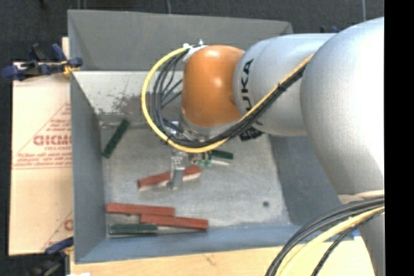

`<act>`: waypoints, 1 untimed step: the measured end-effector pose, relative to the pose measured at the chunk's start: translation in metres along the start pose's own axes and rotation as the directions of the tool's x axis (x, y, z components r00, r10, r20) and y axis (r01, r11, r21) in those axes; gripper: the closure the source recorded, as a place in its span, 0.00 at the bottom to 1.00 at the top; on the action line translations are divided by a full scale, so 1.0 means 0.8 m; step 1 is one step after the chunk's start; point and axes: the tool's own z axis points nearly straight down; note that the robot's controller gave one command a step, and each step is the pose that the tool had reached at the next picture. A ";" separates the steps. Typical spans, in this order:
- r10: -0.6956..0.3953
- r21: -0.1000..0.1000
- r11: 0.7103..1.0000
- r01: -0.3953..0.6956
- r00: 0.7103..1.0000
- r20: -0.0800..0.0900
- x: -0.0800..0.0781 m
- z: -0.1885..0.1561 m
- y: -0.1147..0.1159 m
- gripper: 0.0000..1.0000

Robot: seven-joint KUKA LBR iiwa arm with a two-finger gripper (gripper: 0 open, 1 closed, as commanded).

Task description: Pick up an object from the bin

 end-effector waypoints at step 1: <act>-0.051 -0.001 0.999 0.051 0.999 0.002 0.022 0.053 0.007 1.00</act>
Offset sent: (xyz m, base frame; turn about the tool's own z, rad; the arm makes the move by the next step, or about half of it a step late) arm 0.0000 0.0000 0.0000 0.0000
